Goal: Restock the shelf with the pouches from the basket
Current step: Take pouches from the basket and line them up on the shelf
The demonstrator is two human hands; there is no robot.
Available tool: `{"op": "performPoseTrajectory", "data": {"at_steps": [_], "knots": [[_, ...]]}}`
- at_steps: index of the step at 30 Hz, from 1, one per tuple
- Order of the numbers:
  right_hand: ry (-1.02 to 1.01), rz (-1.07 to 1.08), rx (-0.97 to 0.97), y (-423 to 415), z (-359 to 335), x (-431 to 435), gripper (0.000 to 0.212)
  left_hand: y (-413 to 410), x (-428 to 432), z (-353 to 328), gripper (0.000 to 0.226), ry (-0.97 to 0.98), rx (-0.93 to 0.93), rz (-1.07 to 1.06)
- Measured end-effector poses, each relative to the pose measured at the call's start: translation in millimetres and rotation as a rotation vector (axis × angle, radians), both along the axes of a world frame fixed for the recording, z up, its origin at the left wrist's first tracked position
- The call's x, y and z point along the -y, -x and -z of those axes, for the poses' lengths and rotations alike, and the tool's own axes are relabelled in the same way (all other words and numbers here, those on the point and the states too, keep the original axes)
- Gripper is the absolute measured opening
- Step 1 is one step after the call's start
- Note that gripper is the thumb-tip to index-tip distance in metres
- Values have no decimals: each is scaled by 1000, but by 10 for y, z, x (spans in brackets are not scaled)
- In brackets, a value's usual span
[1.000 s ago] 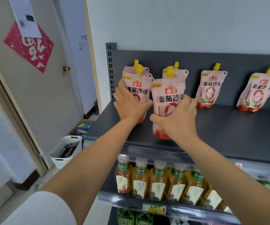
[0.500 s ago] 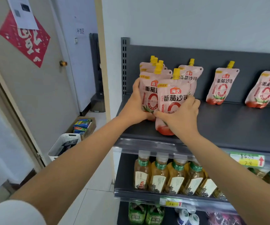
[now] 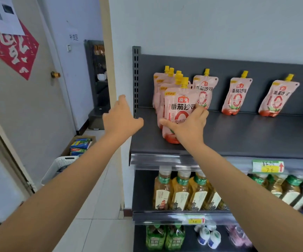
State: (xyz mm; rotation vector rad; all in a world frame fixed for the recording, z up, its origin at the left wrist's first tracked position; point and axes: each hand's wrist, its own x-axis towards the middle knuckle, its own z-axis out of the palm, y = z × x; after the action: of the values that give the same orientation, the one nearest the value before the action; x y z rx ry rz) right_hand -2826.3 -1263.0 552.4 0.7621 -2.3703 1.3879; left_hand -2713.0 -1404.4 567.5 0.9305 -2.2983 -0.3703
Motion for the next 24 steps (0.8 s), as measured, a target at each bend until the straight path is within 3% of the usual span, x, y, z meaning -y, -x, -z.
{"op": "performPoseTrajectory", "data": {"at_steps": [3, 9, 13, 18, 24], "knots": [[-22, 15, 5, -63, 15, 33, 116, -142, -70, -60, 88, 39, -114, 24], [-59, 40, 18, -112, 95, -130, 122, -125, -425, -100, 93, 259, -121, 126], [-188, 90, -72, -113, 84, -530, 116, -62, -783, -92, 84, 384, -188, 200], [-497, 250, -273, 108, 34, -1702, 97, 235, -1442, -52, 83, 484, -149, 355], [-646, 463, -161, 406, 77, -3448, 93, 869, -2711, 265, 81, 493, -30, 571]]}}
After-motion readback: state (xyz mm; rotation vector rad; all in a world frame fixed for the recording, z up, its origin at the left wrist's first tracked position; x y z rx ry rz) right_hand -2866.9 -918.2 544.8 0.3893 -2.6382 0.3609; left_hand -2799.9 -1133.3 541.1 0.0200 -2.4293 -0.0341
